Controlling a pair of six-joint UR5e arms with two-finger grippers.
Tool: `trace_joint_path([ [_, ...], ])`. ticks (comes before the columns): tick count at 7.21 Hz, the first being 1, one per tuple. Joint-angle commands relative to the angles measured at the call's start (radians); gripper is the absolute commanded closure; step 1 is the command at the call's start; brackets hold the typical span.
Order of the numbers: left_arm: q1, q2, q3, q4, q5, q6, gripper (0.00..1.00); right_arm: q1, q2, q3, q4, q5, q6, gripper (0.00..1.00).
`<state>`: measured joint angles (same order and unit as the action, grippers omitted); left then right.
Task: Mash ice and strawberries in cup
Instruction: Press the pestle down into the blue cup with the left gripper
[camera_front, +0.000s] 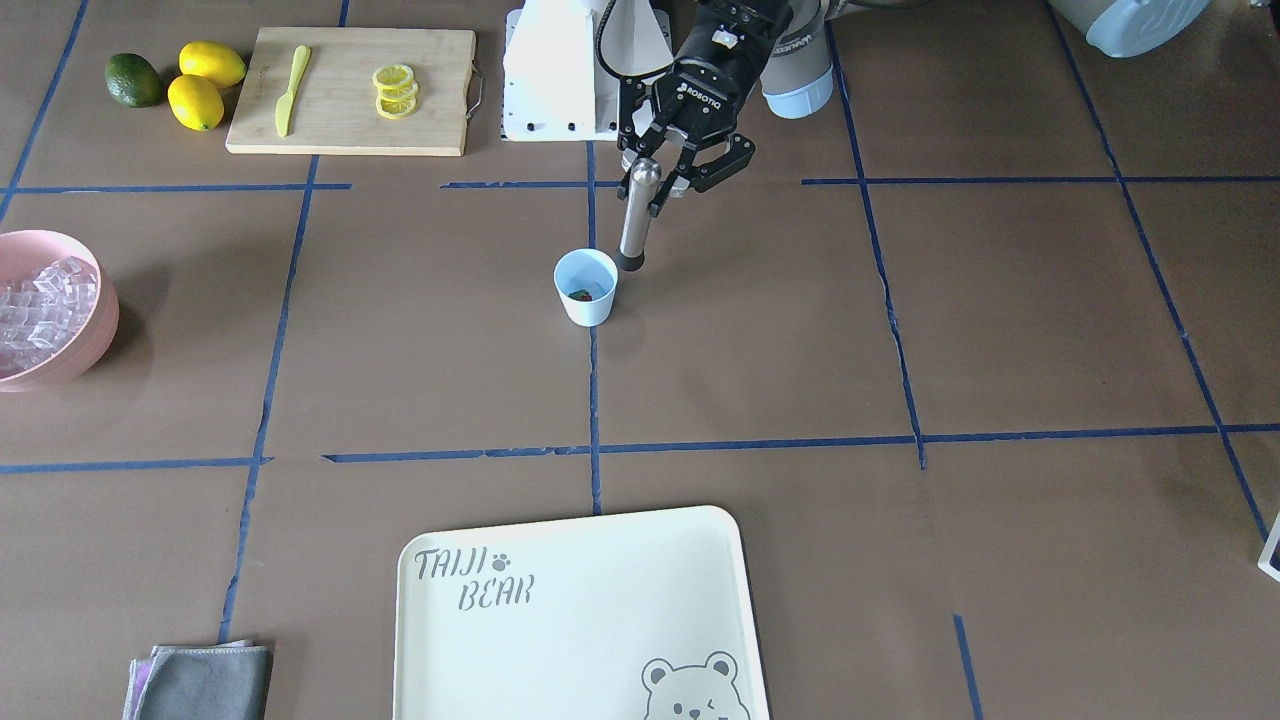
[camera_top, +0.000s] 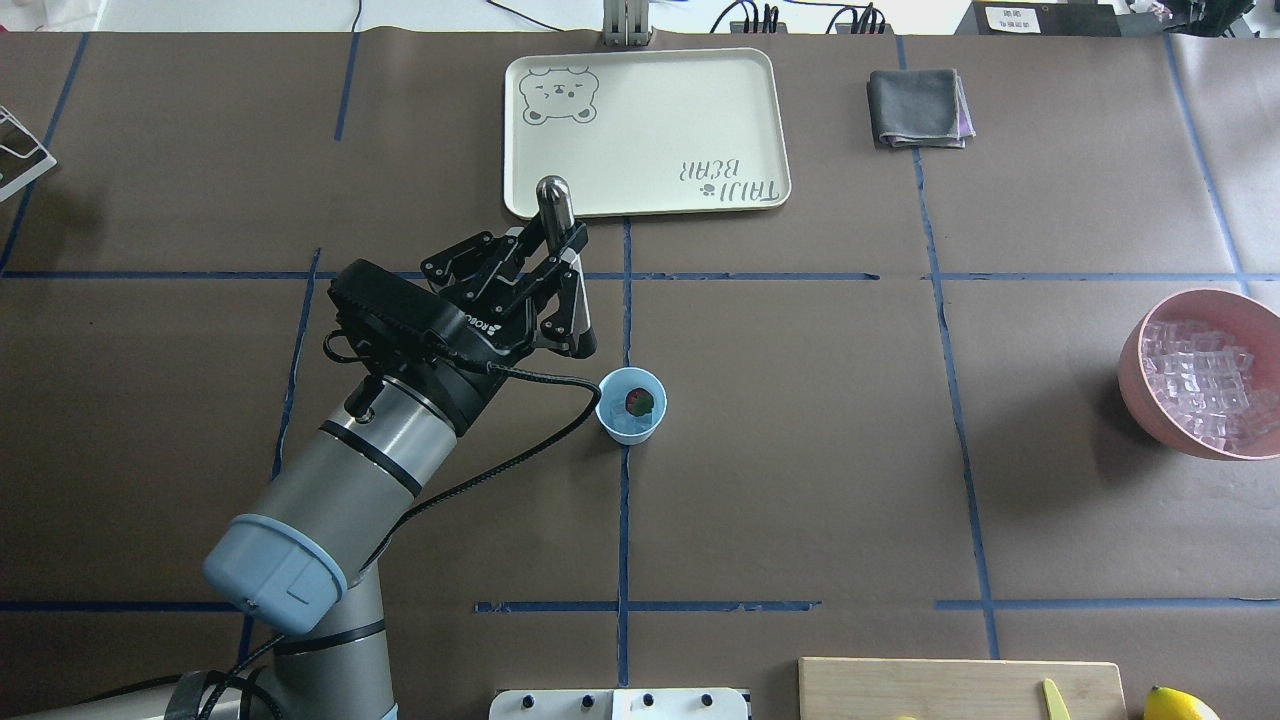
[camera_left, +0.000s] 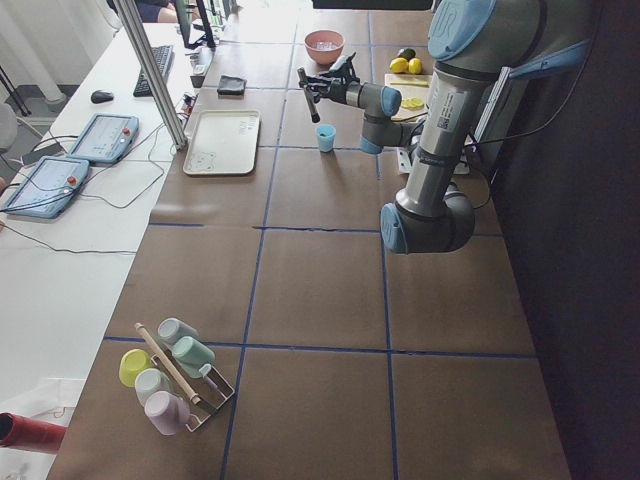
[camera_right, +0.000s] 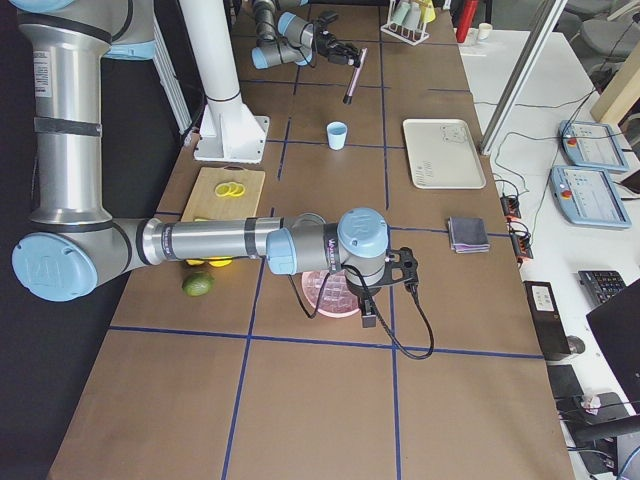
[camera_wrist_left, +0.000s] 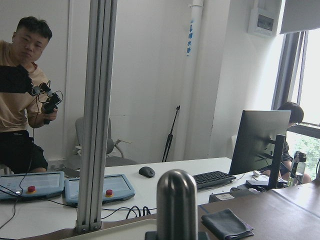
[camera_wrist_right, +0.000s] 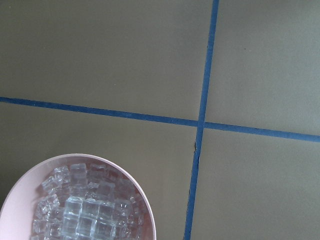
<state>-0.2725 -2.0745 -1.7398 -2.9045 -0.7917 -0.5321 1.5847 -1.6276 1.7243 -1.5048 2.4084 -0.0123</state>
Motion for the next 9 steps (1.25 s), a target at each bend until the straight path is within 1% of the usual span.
trace_joint_path([
  [1, 0.016, -0.016, 0.054, -0.07, -0.055, -0.002, 1.0, 0.0, 0.0, 0.0, 0.0, 0.0, 0.0, 0.01],
  [3, 0.019, -0.019, 0.081, -0.103, -0.069, -0.002, 1.0, 0.0, -0.001, 0.001, 0.0, 0.001, 0.0, 0.01],
  [4, 0.033, -0.024, 0.121, -0.129, -0.067, -0.005, 1.0, -0.002, -0.001, 0.001, 0.0, 0.001, 0.002, 0.01],
  [5, 0.042, -0.05, 0.202, -0.192, -0.066, -0.005, 1.0, -0.002, -0.001, 0.001, 0.0, 0.001, 0.005, 0.01],
  [6, 0.042, -0.071, 0.26, -0.232, -0.066, -0.005, 1.0, -0.002, -0.001, 0.001, 0.0, 0.001, 0.005, 0.01],
  [8, 0.045, -0.073, 0.269, -0.234, -0.064, -0.005, 1.0, -0.002, 0.0, 0.0, 0.0, 0.001, 0.005, 0.01],
  [9, 0.068, -0.075, 0.269, -0.236, -0.061, -0.006, 1.0, -0.002, 0.0, 0.0, 0.0, 0.0, 0.005, 0.01],
])
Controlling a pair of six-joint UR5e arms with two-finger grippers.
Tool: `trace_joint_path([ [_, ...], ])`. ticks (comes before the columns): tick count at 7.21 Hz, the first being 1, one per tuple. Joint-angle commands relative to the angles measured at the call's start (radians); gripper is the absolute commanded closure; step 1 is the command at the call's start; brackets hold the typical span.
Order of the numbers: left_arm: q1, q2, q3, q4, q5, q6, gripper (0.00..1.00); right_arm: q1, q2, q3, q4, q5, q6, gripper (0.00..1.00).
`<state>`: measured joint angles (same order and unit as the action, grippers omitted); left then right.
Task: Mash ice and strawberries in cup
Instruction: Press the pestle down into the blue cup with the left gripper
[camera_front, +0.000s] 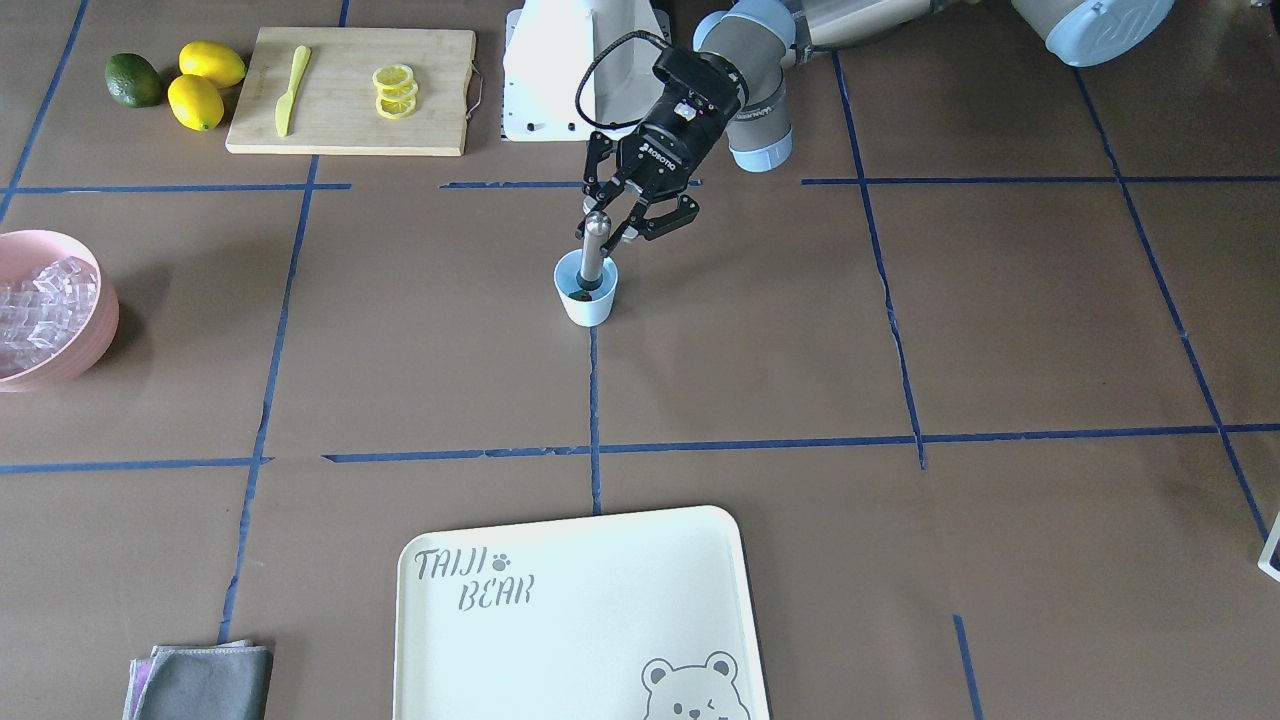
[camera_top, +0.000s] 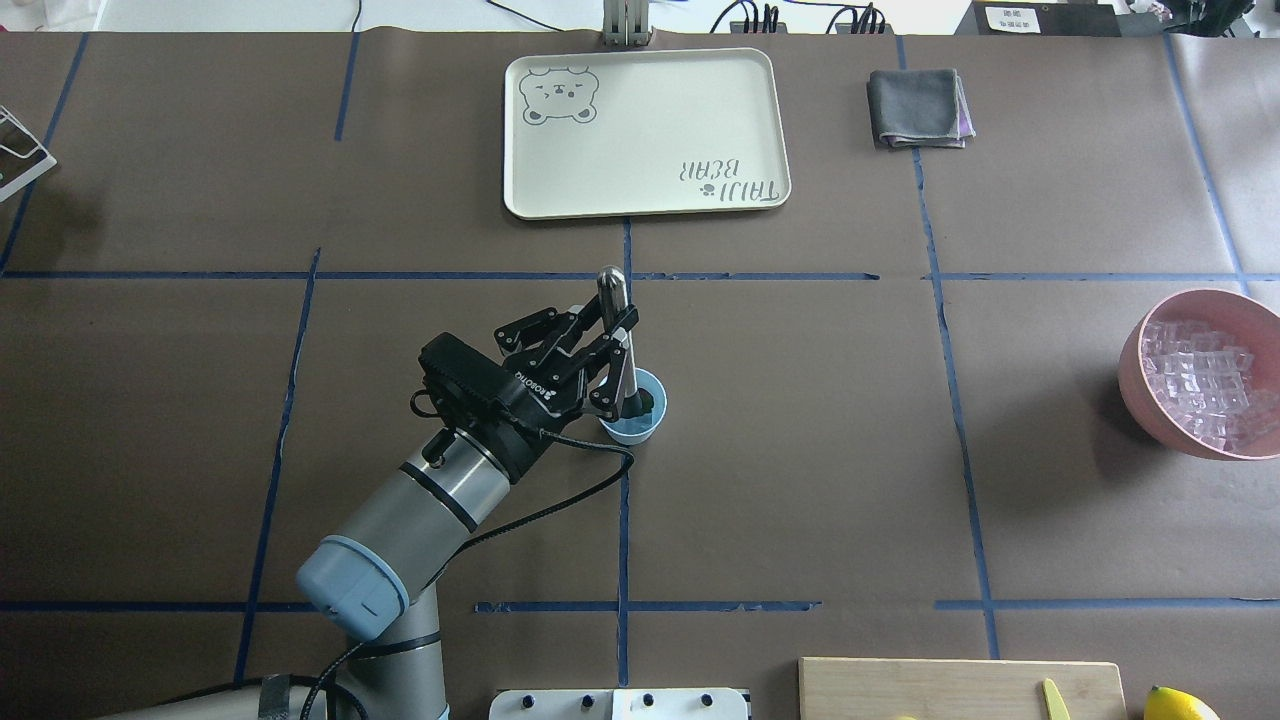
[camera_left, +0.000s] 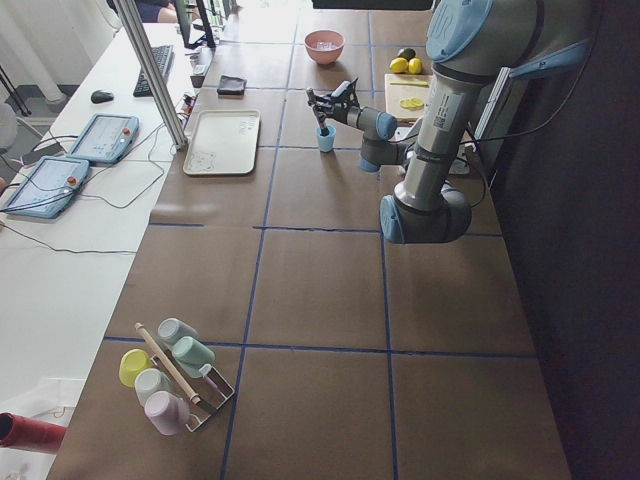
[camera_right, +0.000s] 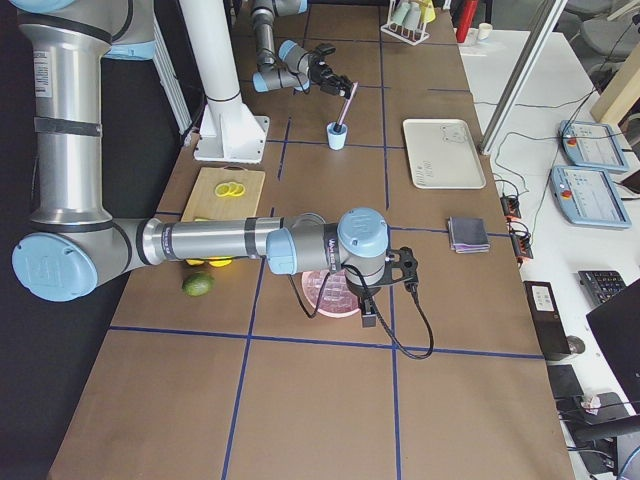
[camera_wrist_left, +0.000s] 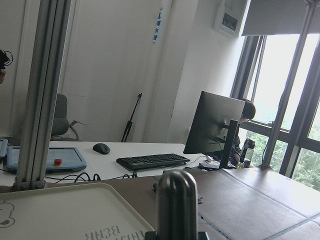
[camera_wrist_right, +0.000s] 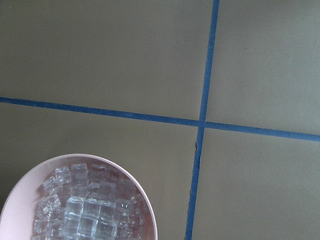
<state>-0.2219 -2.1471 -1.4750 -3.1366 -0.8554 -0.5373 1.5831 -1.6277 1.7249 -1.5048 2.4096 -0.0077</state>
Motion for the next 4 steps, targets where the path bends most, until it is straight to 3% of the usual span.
trace_joint_path([
  [1, 0.027, -0.002, 0.005, -0.002, 0.007, -0.003, 1.0, -0.002, 0.0, -0.002, 0.0, -0.001, 0.0, 0.01],
  [4, 0.027, -0.002, 0.01, -0.002, 0.007, -0.003, 1.0, -0.002, 0.0, -0.004, 0.0, -0.001, 0.0, 0.01],
])
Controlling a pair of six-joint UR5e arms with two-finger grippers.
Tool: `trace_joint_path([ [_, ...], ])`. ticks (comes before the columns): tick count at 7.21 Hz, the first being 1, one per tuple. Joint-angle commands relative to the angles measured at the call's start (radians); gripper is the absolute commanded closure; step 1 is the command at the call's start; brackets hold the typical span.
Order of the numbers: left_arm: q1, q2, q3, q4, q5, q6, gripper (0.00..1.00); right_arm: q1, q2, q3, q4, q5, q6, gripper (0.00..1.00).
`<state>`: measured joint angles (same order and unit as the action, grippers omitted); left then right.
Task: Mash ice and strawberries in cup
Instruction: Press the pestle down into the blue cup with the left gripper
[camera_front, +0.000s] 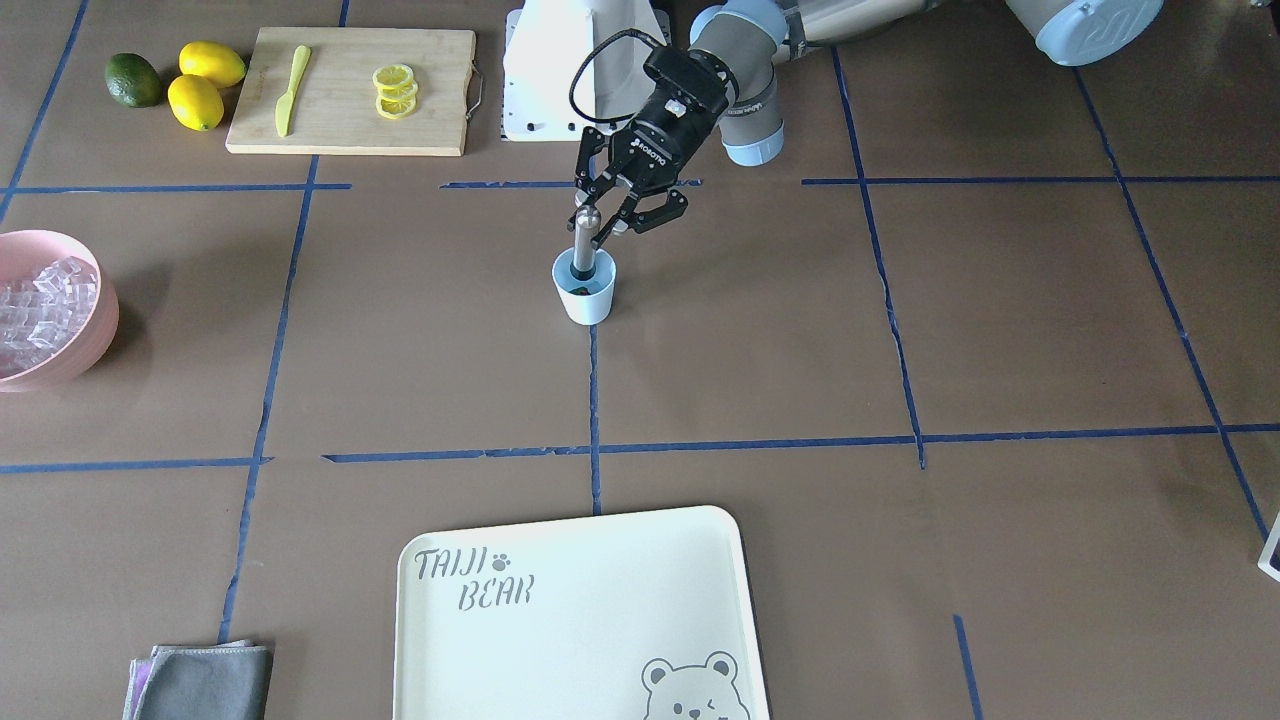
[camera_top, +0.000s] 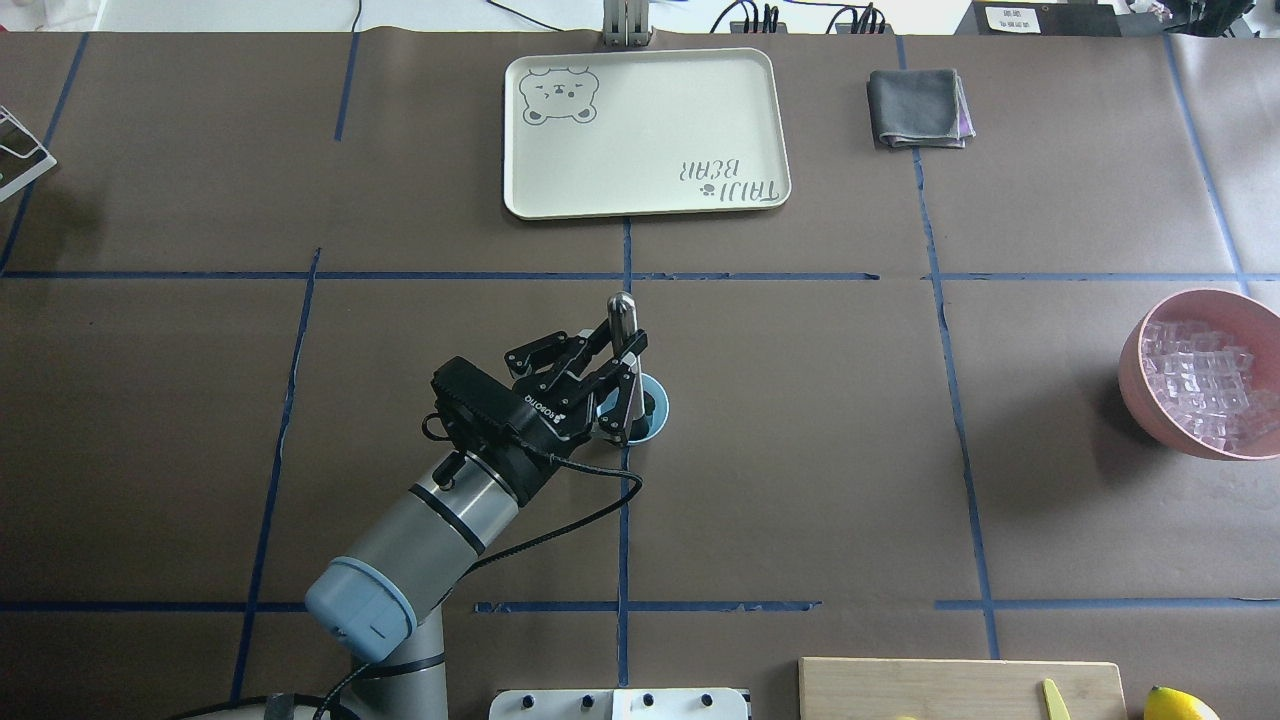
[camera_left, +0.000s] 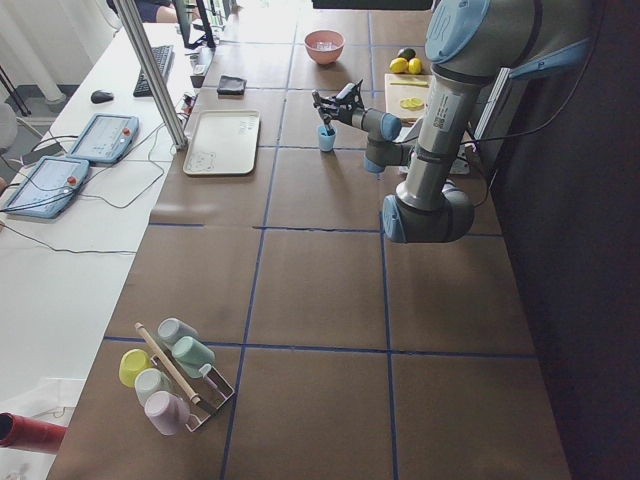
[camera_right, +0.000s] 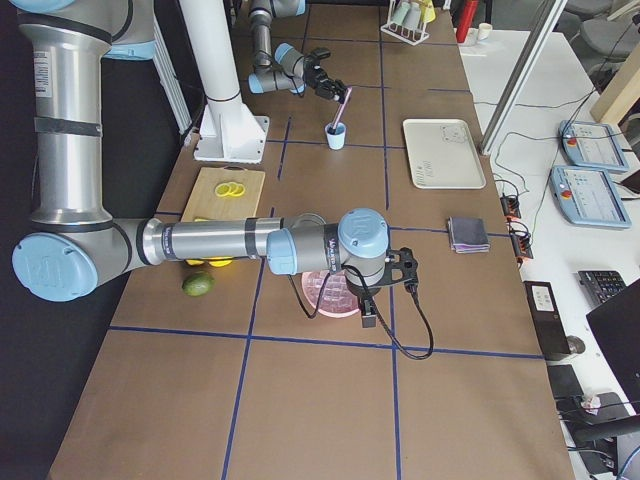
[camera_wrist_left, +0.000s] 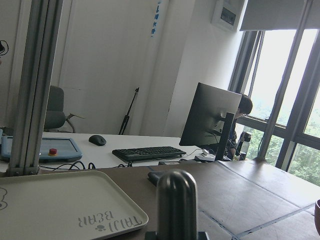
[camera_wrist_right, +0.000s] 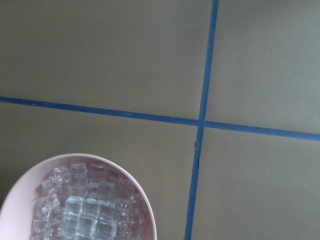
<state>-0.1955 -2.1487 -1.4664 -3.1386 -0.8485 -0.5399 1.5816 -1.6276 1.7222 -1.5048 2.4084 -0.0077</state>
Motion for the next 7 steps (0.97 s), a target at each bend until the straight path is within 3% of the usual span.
trace_joint_path([
  [1, 0.001, 0.0, 0.001, 0.0, 0.0, 0.0, 1.0, 0.0, 0.002, -0.003, 0.0, 0.0, -0.002, 0.01],
  [7, -0.001, 0.0, 0.002, 0.002, 0.0, 0.001, 1.0, 0.0, 0.002, -0.003, 0.0, 0.002, -0.005, 0.01],
])
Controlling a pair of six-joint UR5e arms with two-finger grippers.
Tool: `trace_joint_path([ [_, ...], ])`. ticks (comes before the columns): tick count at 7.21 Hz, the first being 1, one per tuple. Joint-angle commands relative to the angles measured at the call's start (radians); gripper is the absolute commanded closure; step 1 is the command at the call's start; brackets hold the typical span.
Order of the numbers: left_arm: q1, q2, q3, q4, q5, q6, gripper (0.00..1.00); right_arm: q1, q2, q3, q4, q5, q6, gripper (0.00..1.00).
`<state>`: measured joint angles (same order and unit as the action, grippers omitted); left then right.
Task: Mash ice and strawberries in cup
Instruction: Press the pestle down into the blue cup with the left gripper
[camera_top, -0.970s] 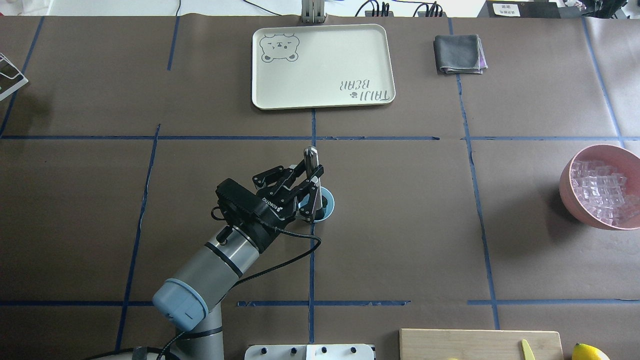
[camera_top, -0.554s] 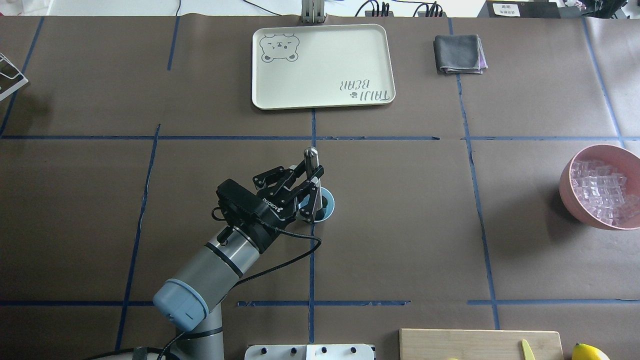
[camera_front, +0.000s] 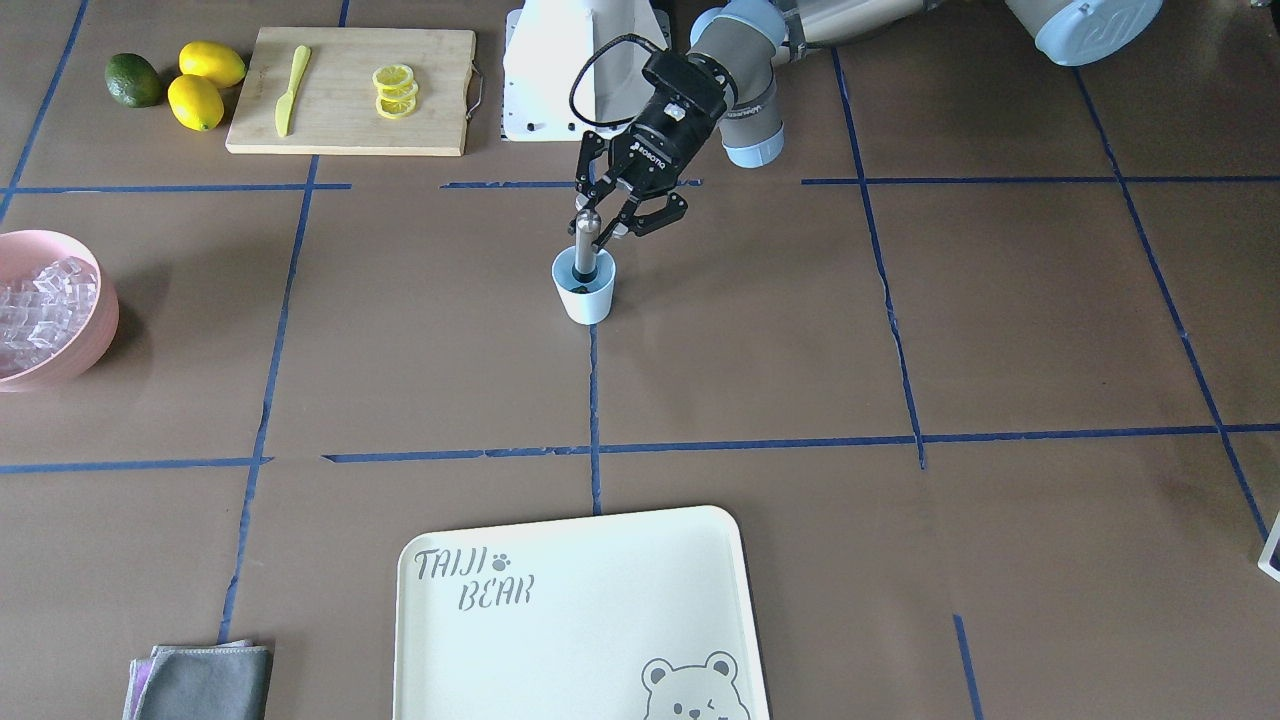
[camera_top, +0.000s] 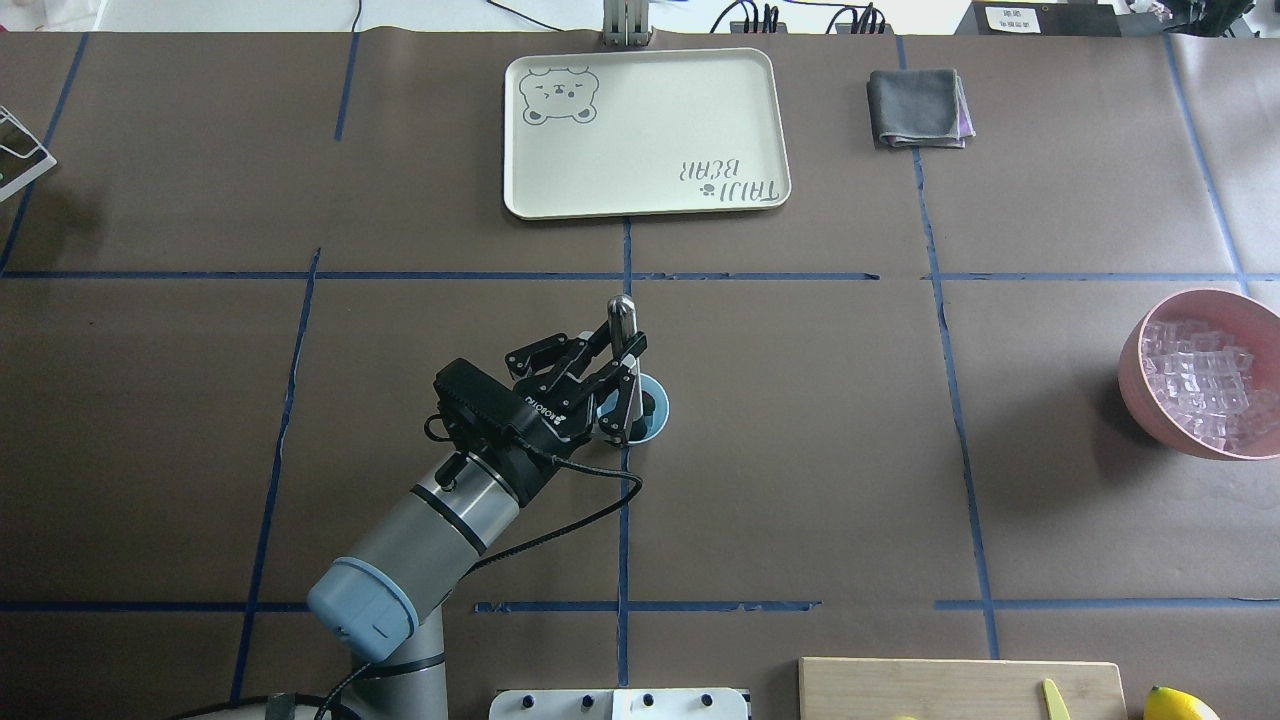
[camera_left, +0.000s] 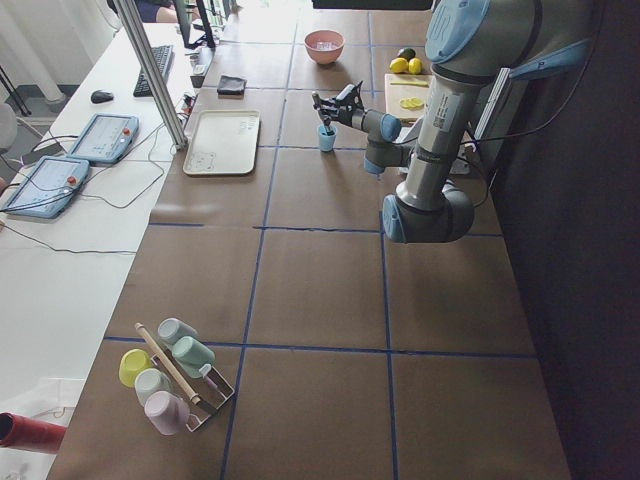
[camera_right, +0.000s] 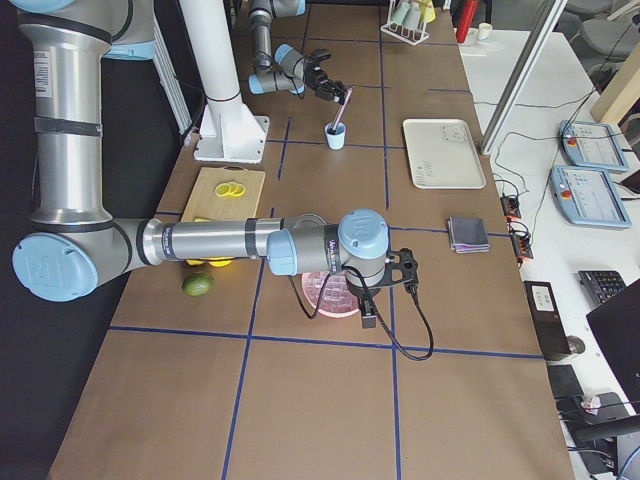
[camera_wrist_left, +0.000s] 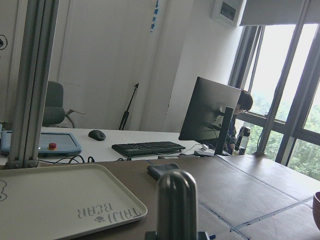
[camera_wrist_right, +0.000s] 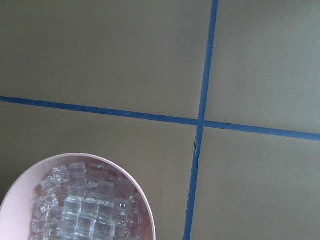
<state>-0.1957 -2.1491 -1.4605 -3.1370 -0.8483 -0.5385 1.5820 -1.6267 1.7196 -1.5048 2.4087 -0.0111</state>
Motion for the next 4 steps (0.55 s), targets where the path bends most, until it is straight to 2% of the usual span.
trace_joint_path([
  [1, -0.002, 0.003, -0.038, 0.002, -0.006, 0.006, 1.0, 0.0, 0.001, 0.0, 0.0, 0.0, -0.001, 0.01],
  [3, -0.024, 0.032, -0.15, 0.011, -0.026, 0.008, 1.0, 0.001, 0.001, 0.0, 0.0, 0.0, -0.001, 0.01],
  [4, -0.062, 0.041, -0.188, 0.012, -0.072, 0.006, 1.0, 0.001, 0.001, -0.002, 0.0, 0.0, -0.003, 0.01],
])
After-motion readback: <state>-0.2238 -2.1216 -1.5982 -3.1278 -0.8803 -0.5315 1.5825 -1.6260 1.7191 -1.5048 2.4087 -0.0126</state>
